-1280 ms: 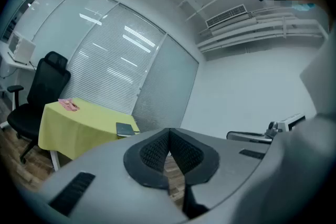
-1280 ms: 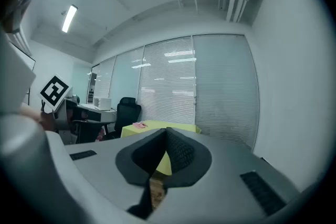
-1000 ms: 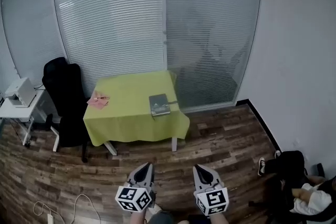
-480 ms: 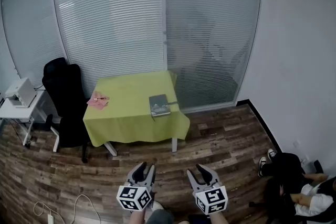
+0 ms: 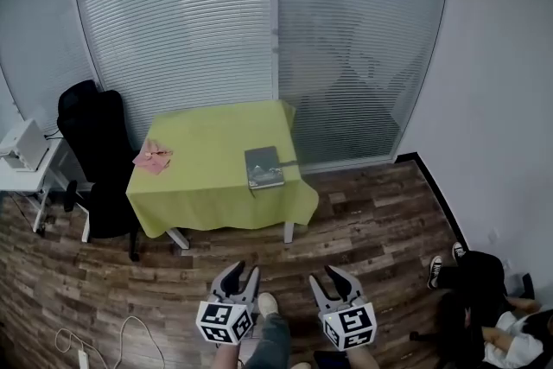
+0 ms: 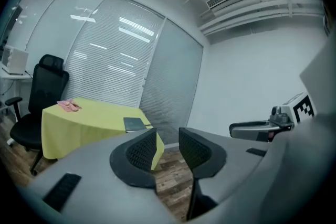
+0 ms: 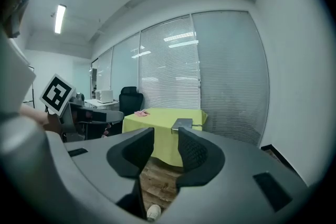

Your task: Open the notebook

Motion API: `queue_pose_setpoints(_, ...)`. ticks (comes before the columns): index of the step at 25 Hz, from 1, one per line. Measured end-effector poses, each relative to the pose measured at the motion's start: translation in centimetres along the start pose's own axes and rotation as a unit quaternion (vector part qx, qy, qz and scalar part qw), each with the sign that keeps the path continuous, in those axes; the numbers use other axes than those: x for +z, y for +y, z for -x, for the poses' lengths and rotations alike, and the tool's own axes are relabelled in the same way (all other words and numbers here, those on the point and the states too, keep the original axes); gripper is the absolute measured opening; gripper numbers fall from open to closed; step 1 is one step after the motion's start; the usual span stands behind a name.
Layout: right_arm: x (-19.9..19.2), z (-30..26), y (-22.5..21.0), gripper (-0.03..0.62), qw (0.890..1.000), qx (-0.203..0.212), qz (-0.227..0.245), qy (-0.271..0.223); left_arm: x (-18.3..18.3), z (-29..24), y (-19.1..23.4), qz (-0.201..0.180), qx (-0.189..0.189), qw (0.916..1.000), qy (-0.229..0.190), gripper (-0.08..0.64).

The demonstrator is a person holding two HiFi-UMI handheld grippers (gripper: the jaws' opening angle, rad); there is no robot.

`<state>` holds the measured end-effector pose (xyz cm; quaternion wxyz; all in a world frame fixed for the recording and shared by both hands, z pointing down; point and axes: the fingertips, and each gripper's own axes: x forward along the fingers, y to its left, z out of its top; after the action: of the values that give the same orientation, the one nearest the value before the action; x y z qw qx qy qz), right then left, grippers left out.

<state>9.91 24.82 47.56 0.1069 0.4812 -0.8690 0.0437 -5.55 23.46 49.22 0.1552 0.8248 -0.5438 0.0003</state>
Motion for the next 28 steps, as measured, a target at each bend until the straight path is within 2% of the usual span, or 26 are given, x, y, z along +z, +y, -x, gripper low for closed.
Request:
queue_pose_setpoints(4,-0.9,-7.1,-3.3,0.156,1.0,0.003,0.004,0.024,0.1,-7.1,4.2,0.015,0.003,0.9998,0.01,0.133)
queue_pose_setpoints(9,-1.1,-16.8,-7.5,0.158,0.998,0.012,-0.002,0.054,0.6,-16.3,9.1,0.01,0.005,0.9988,0.048,0.133)
queue_pose_setpoints(16,-1.1,-27.6,-11.1,0.17,0.996,0.016,-0.02,0.082,0.5,-25.8,14.1,-0.03,-0.014,0.9941,0.103,0.133)
queue_pose_setpoints(21,-1.4,-31.2,-12.9,0.175,0.995,0.009,-0.033,0.099,-0.1,-29.3,15.6,-0.048,-0.031,0.989,0.136,0.133)
queue_pose_setpoints(28,-0.9,-33.8,-14.4,0.179,0.994,0.0,-0.017,0.104,-0.3,-32.7,16.9,-0.073,-0.052,0.9856,0.144,0.138)
